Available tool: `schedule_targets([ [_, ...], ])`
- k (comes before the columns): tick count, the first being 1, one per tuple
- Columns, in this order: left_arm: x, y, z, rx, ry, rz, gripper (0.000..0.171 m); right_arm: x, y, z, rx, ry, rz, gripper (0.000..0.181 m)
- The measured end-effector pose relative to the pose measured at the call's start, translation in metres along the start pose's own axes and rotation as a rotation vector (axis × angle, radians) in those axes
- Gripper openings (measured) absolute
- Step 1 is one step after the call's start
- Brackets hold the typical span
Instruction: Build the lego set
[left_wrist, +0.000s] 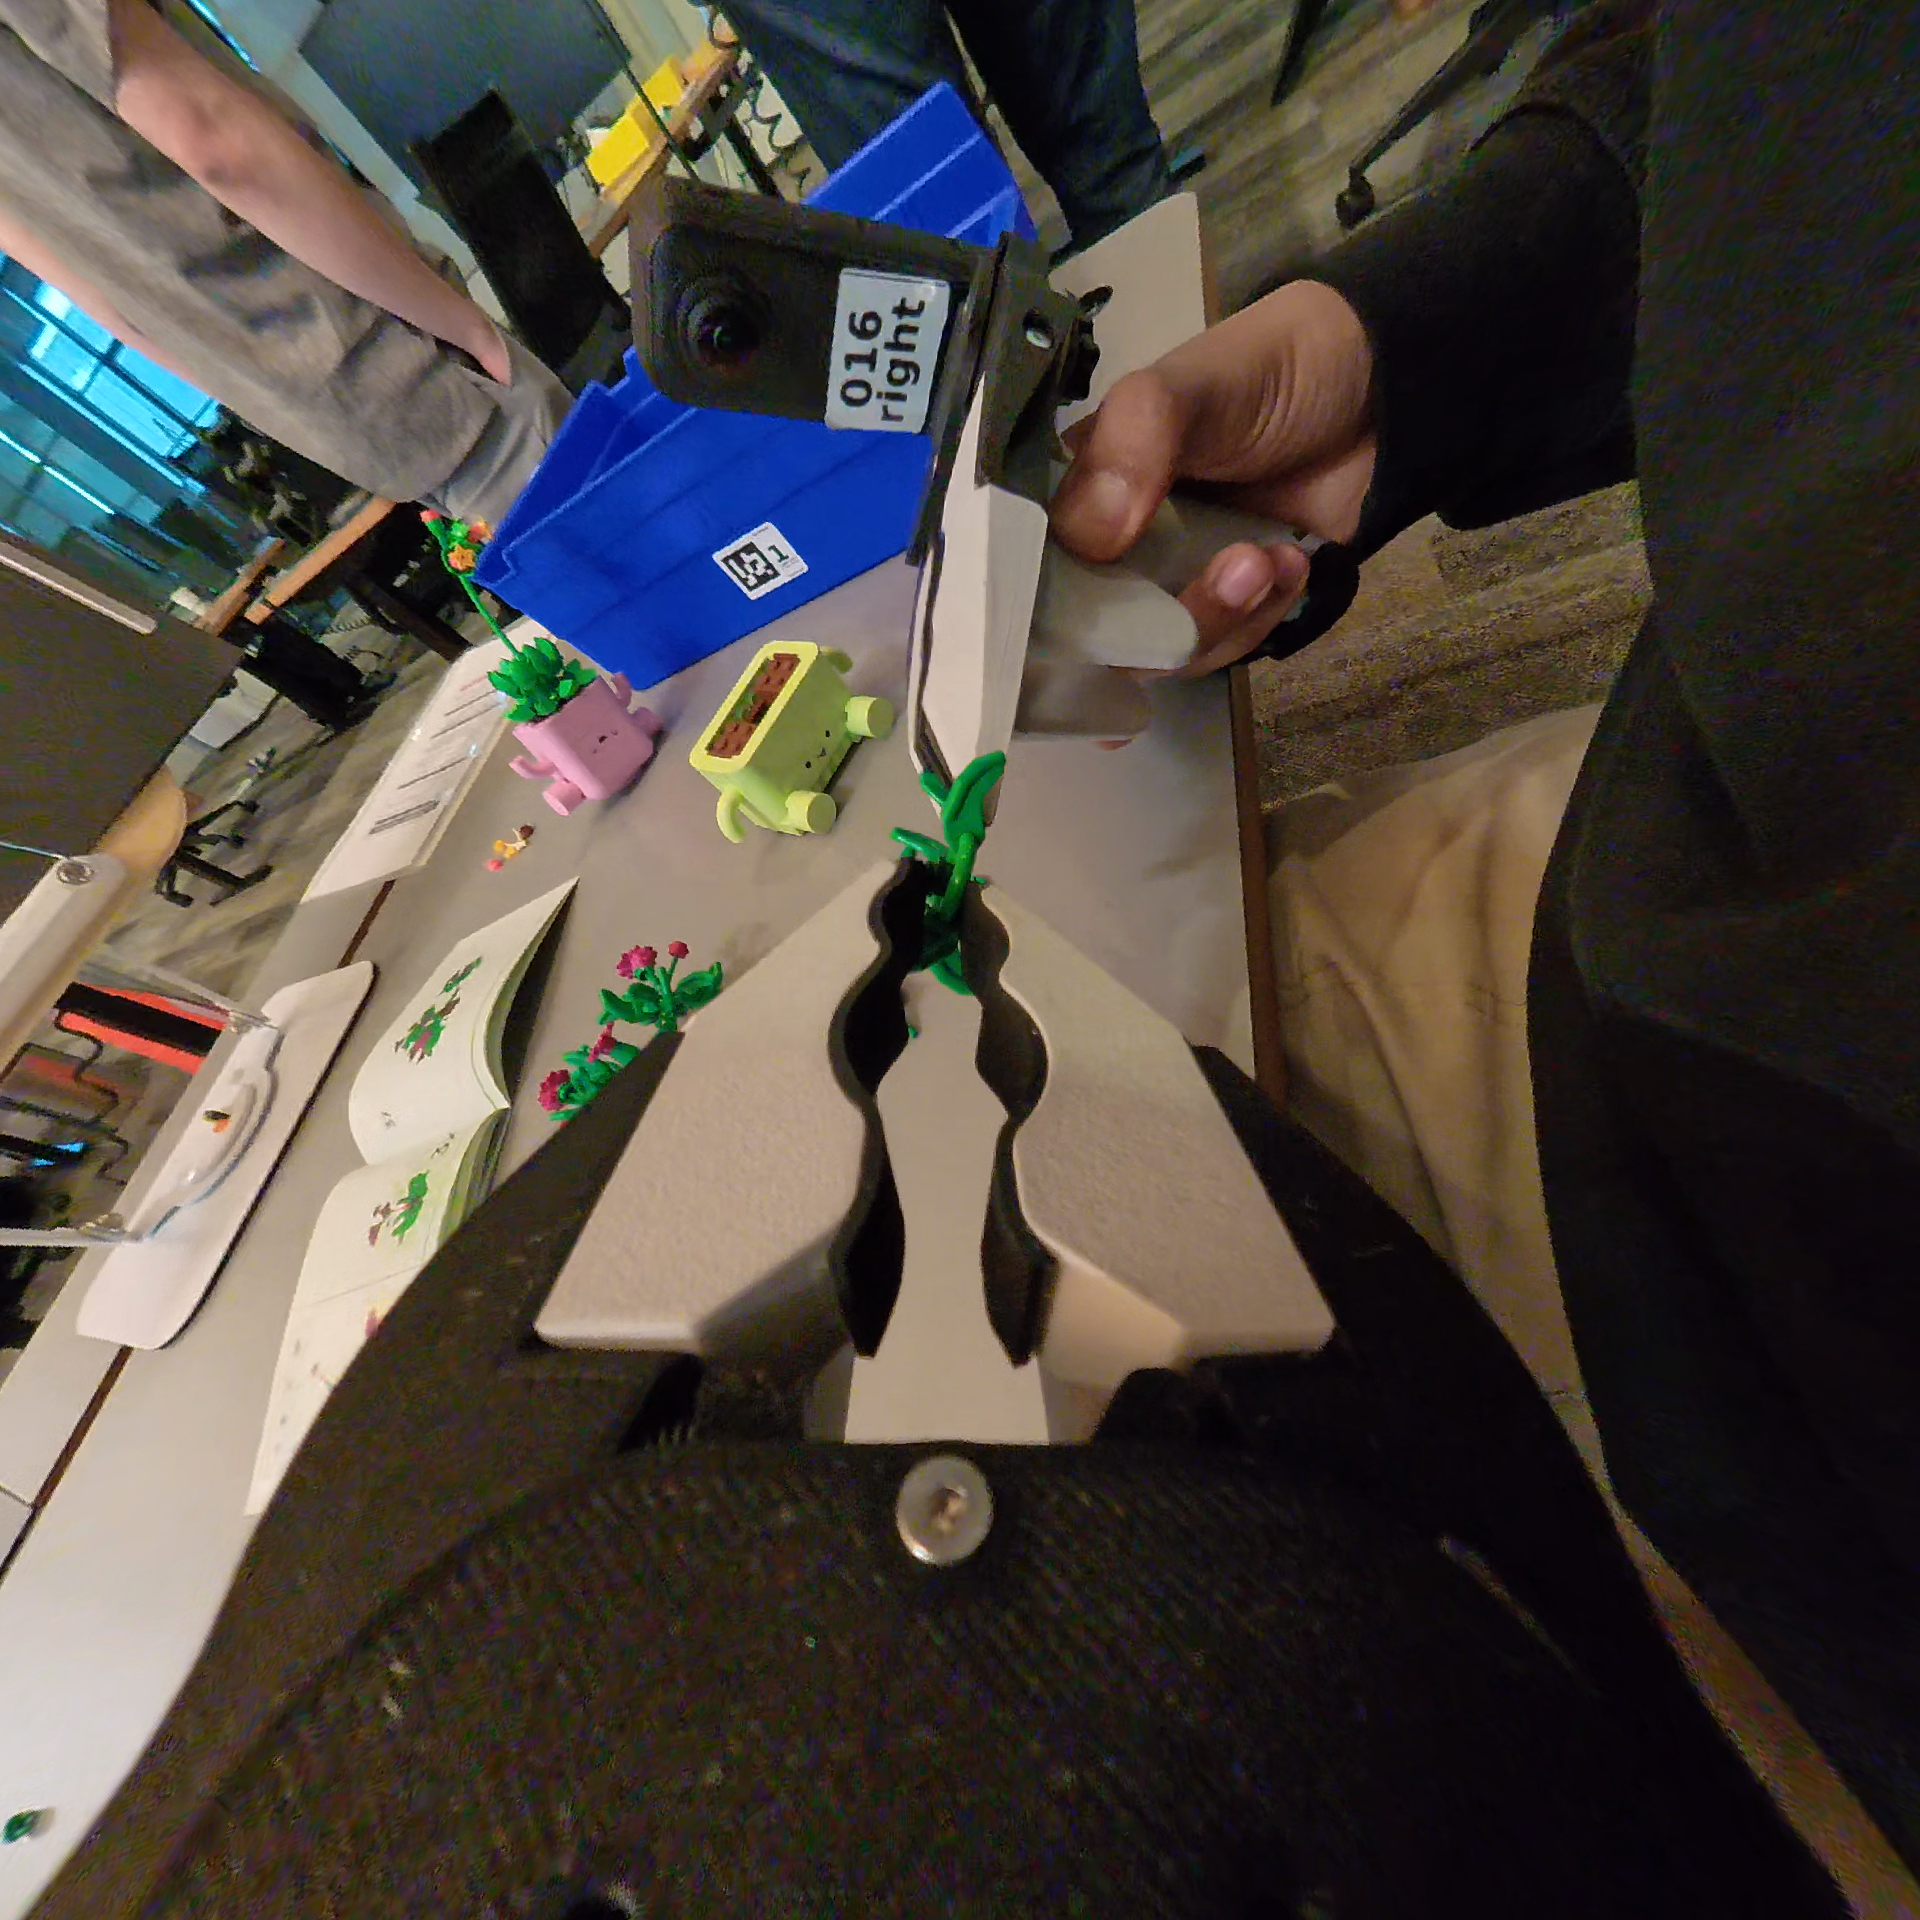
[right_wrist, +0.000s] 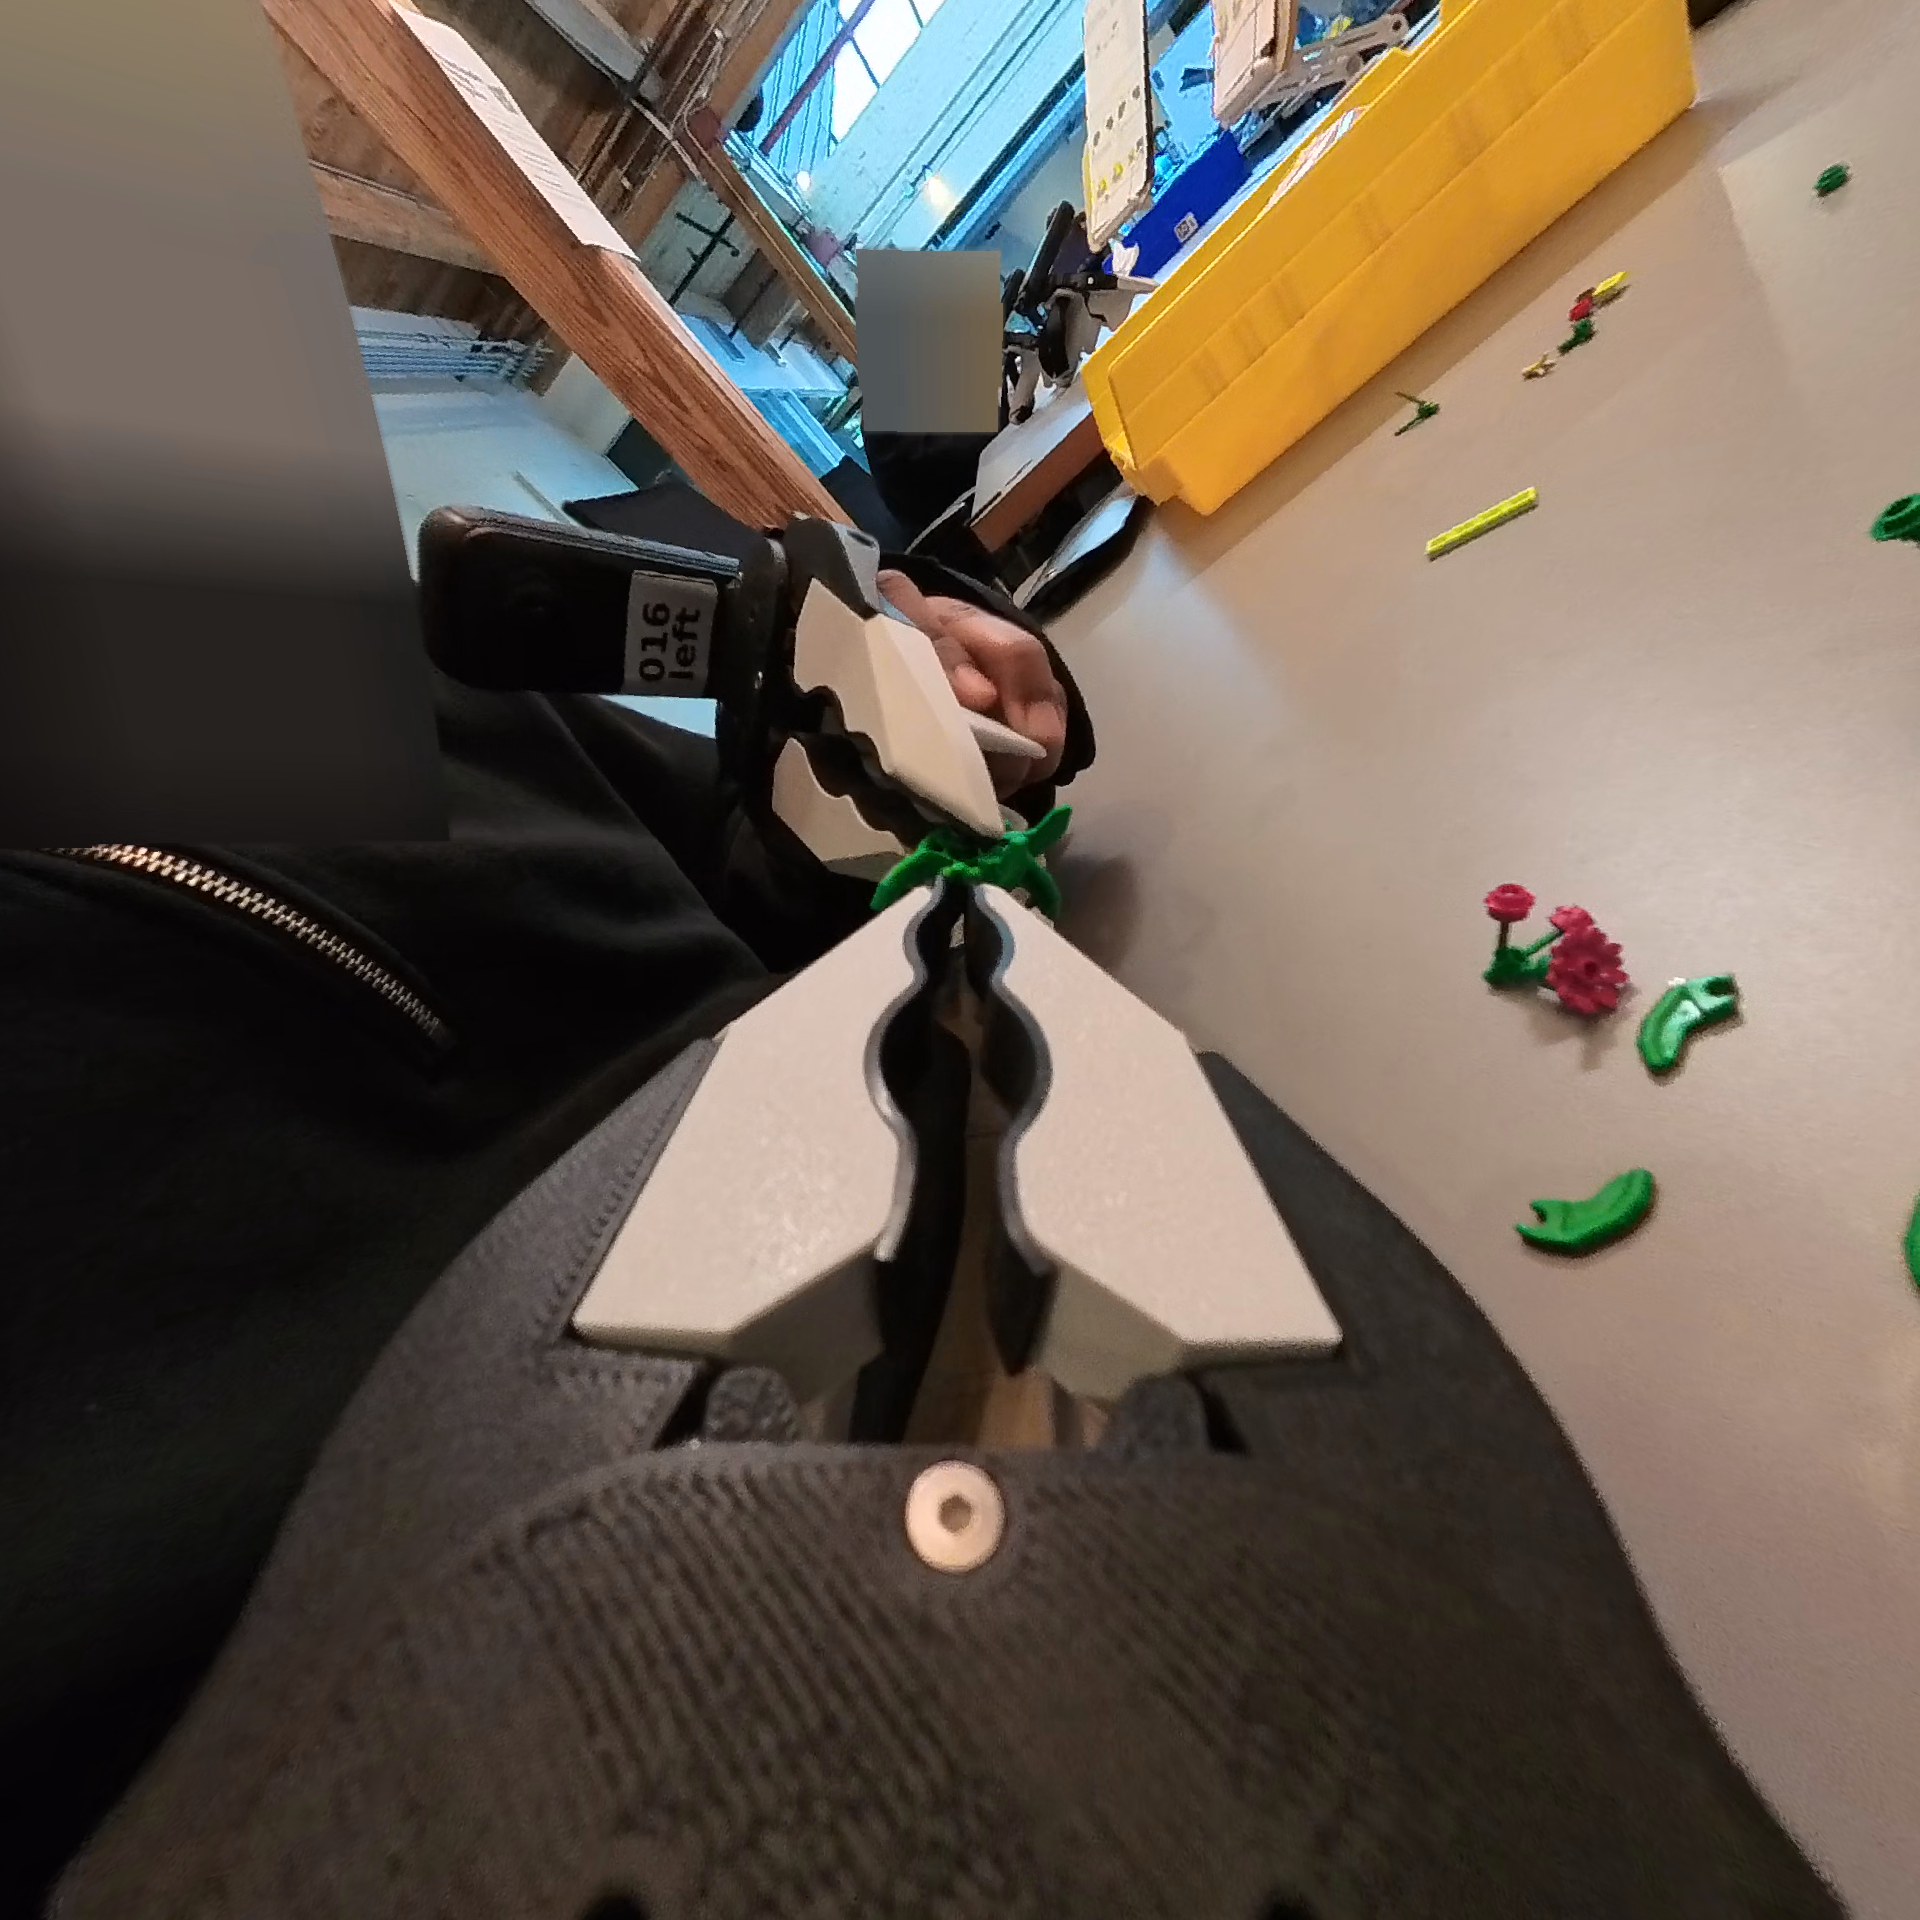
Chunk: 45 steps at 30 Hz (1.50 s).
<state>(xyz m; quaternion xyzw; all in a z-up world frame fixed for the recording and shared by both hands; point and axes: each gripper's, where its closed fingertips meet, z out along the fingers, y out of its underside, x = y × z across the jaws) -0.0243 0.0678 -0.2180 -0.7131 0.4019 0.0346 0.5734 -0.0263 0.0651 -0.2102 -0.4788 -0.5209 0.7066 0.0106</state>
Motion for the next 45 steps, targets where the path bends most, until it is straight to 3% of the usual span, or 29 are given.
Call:
schedule_targets([
  [31,-0.002,0.001,0.004,-0.003,-0.01,-0.064,0.004,0.004,-0.002,-0.001,0.021,-0.02,0.095,0.0],
  [36,-0.013,0.013,0.004,-0.087,-0.125,0.13,0.005,0.013,-0.005,-0.001,0.042,0.046,0.078,0.006],
  [40,-0.032,0.041,0.0,-0.243,-0.287,0.375,0.005,0.017,-0.01,-0.008,0.068,0.086,0.016,0.004],
  [45,-0.038,0.04,-0.003,-0.284,-0.368,0.501,0.005,0.018,-0.003,-0.002,0.024,0.145,-0.079,0.011],
])
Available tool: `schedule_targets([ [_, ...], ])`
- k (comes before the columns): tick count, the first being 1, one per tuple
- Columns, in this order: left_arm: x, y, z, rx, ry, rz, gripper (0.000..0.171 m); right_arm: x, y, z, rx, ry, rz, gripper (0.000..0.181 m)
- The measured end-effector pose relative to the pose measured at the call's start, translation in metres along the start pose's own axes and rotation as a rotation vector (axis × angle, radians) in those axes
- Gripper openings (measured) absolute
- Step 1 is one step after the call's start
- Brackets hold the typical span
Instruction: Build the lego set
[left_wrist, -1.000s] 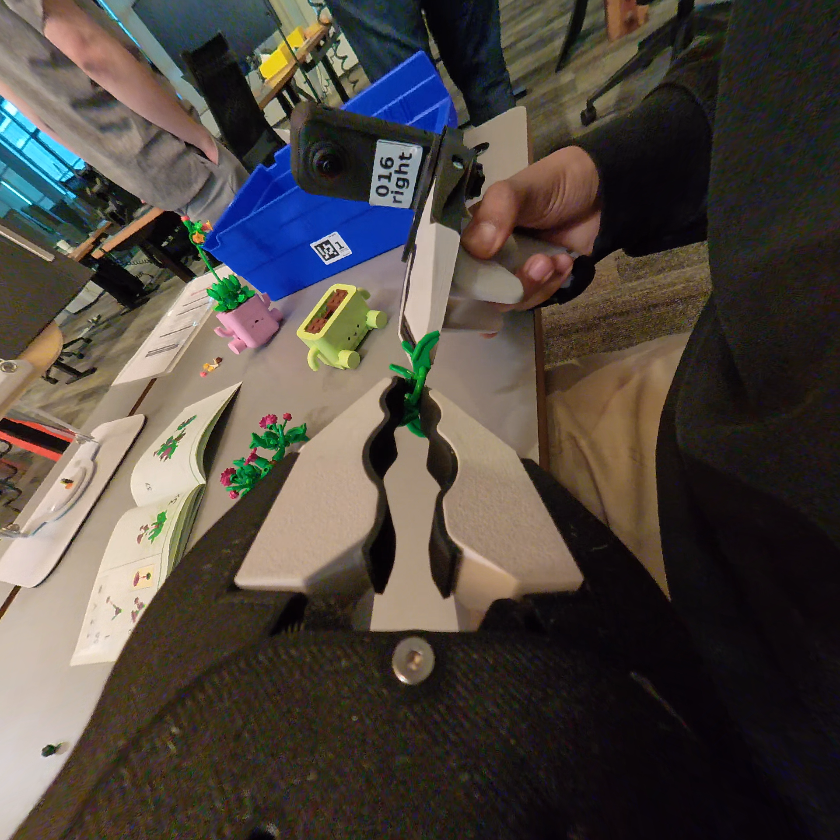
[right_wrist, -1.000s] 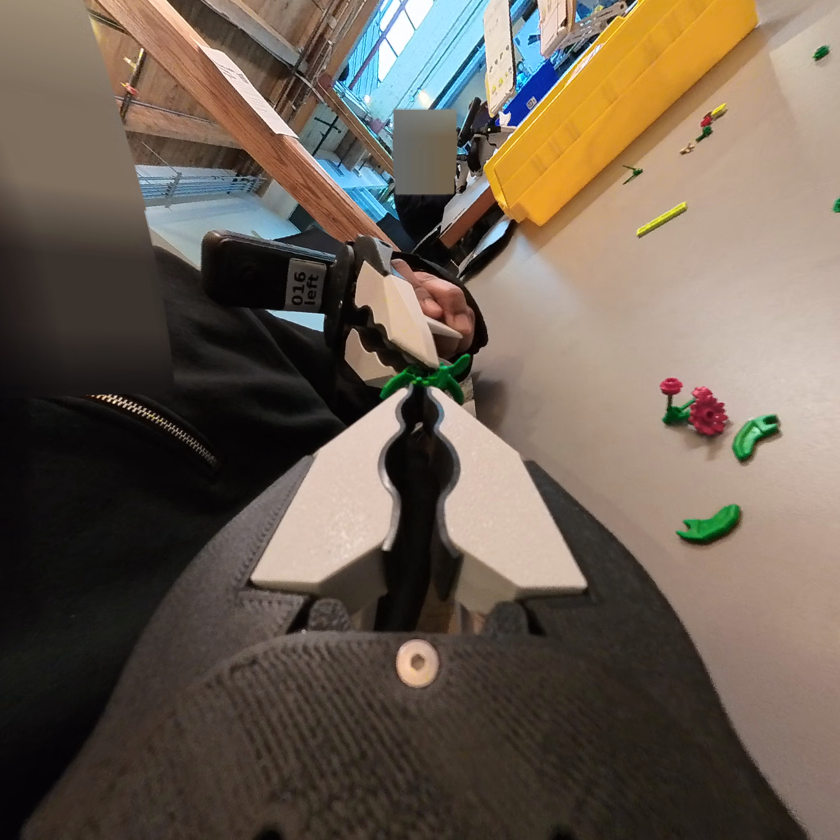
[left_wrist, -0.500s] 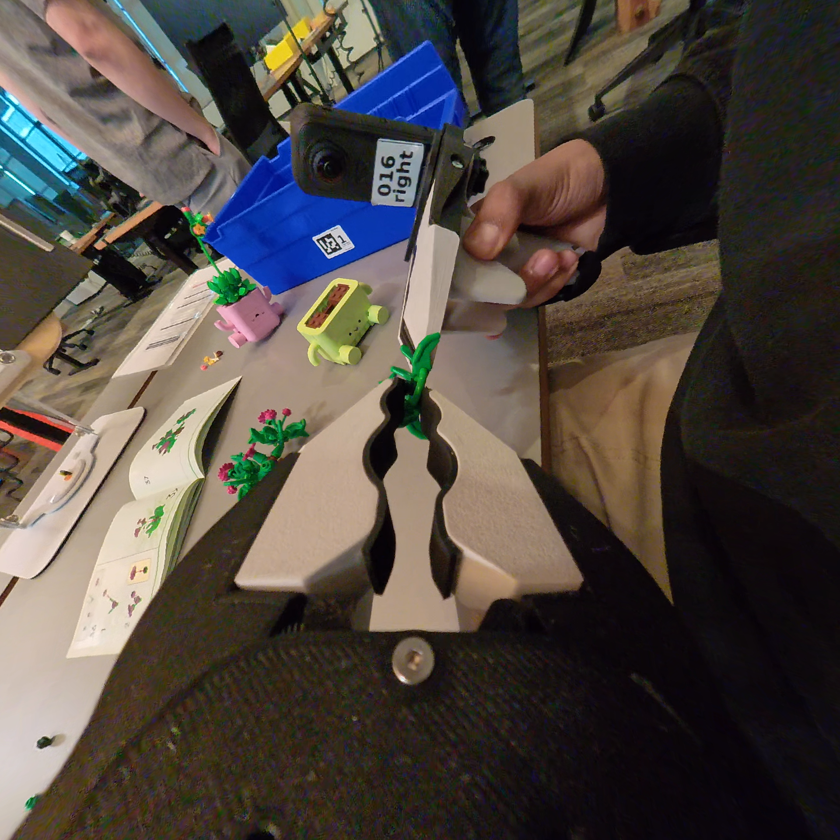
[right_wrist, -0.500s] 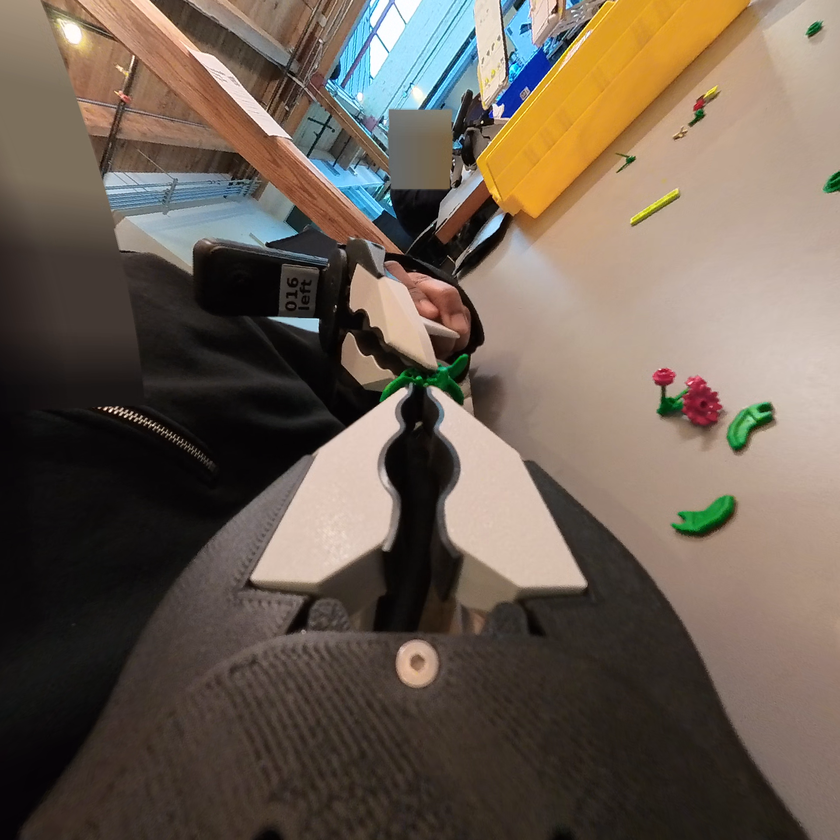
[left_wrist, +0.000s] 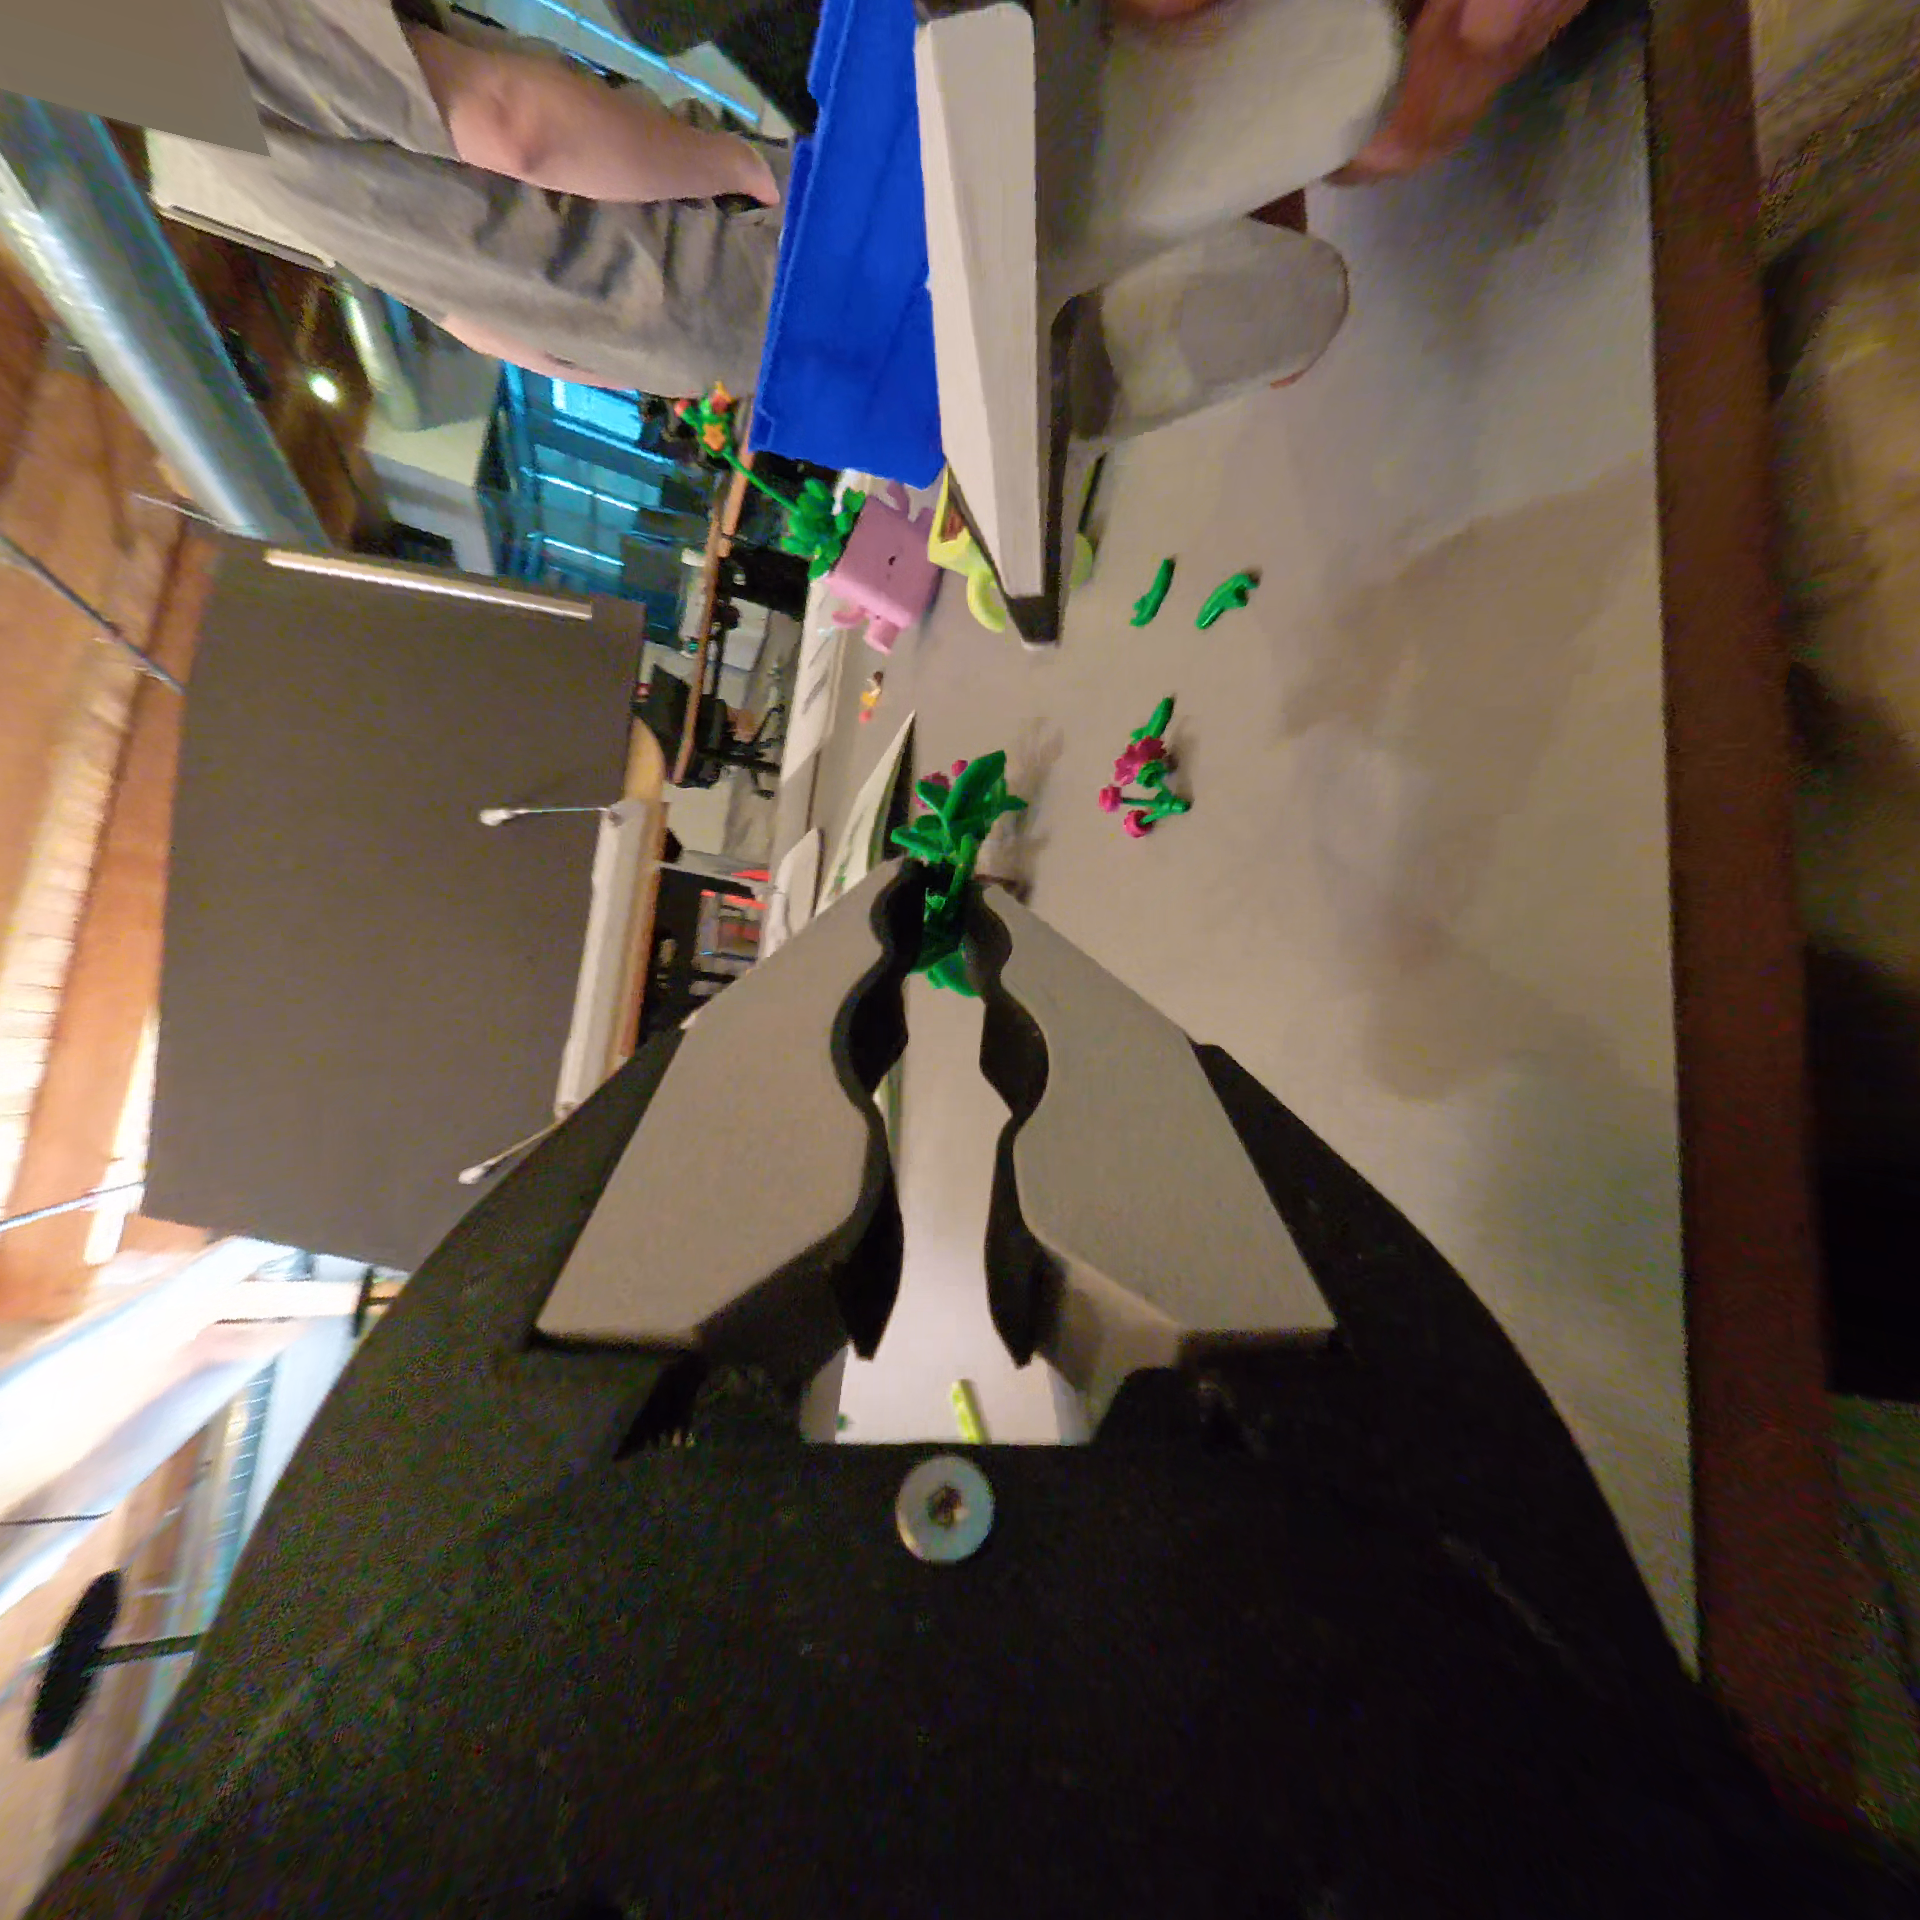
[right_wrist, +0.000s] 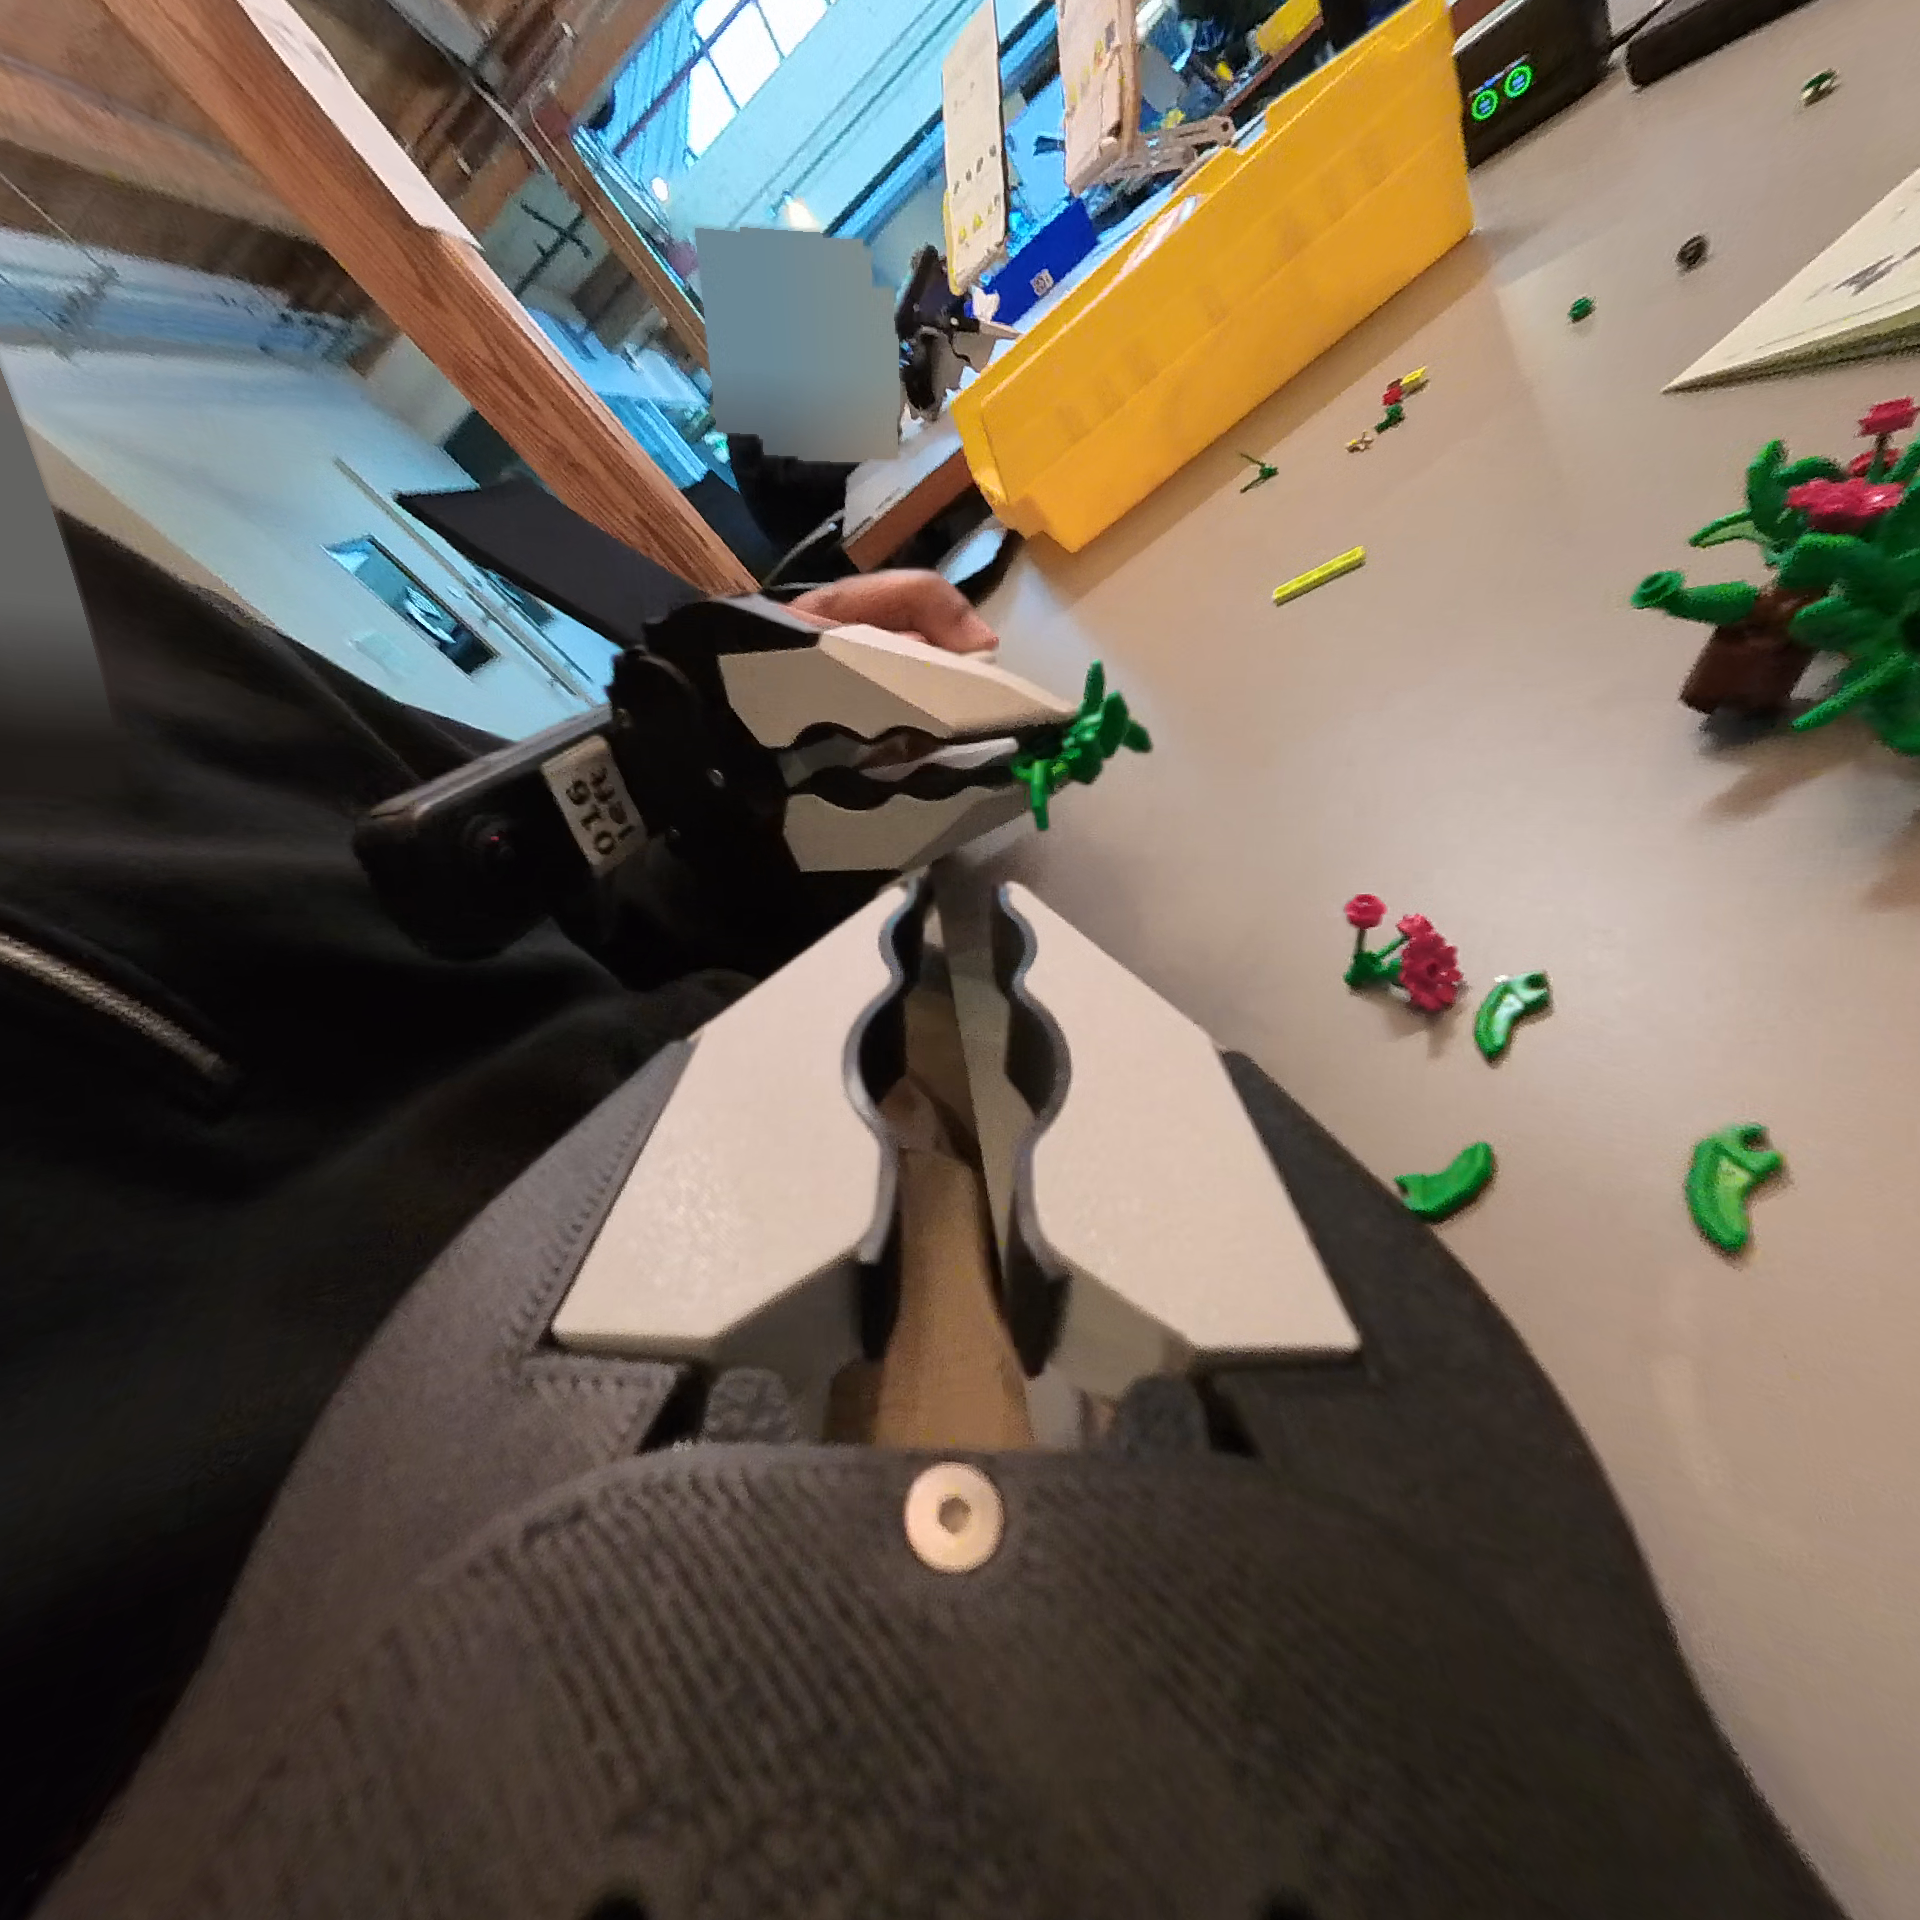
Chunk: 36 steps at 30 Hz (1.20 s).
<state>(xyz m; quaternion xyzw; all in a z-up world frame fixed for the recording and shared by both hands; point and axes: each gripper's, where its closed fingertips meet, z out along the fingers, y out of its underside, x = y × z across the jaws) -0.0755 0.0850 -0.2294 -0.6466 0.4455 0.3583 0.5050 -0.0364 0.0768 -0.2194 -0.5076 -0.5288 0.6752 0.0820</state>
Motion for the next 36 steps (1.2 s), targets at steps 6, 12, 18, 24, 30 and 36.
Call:
schedule_targets([
  [6,0.0,-0.005,-0.002,-0.019,-0.052,0.113,0.005,-0.003,0.004,0.002,-0.017,0.024,-0.074,0.013],
  [12,-0.012,-0.018,-0.009,0.1,-0.025,-0.15,0.006,-0.008,-0.011,-0.008,0.088,-0.006,-0.087,0.013],
  [18,-0.023,-0.039,-0.016,0.287,0.101,-0.549,0.006,-0.012,-0.025,-0.018,0.176,0.002,-0.151,0.014],
  [24,-0.051,-0.054,-0.023,0.647,0.554,-1.501,0.005,-0.025,-0.037,-0.022,0.246,0.068,-0.356,0.028],
  [30,-0.033,-0.049,-0.009,0.714,1.035,-2.106,0.005,-0.023,-0.033,-0.022,0.162,0.416,-0.97,0.024],
  [36,-0.017,-0.055,-0.008,0.683,1.334,-2.316,0.006,-0.015,-0.024,-0.021,0.066,0.462,-1.067,0.01],
])
